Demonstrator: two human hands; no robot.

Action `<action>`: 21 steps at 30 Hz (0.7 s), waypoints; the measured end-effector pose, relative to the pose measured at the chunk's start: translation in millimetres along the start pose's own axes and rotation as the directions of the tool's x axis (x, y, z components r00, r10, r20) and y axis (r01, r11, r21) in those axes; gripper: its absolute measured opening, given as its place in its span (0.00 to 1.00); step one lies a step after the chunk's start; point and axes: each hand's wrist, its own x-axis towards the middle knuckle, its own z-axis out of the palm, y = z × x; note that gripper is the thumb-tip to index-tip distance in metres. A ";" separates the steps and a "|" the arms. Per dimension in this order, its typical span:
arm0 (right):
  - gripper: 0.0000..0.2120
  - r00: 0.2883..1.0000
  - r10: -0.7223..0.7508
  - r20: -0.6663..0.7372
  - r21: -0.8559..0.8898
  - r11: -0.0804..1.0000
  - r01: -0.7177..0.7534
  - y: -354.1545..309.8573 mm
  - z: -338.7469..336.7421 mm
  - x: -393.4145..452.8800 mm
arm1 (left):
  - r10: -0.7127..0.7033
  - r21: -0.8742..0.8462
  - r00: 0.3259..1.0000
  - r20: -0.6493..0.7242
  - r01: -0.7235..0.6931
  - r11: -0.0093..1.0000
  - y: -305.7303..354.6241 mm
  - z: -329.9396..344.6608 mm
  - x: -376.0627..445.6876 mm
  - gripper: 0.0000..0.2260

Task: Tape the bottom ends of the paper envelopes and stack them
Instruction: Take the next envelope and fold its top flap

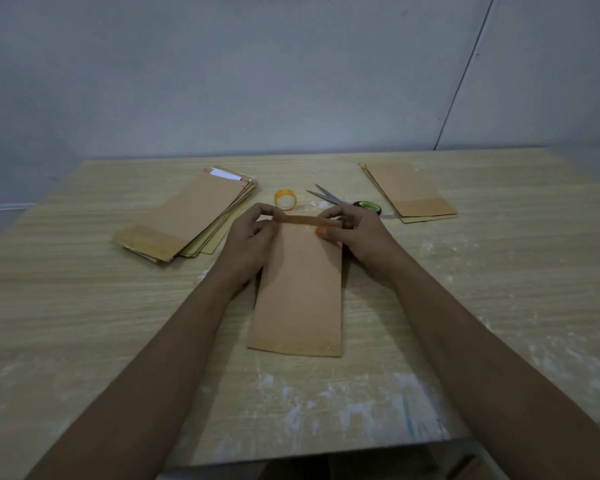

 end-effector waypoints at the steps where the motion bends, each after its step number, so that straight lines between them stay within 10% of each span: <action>1: 0.09 1.000 -0.015 -0.018 -0.002 1.000 0.015 1.1 -0.6 1.3 | -0.008 0.005 1.000 0.003 0.008 1.000 0.6 1.1 -0.3 0.11; 21: 0.08 0.997 -0.036 -0.075 -0.017 0.999 0.035 9.4 1.2 8.3 | 0.072 0.063 0.997 -0.007 -0.072 0.995 -8.4 -0.1 3.2 0.09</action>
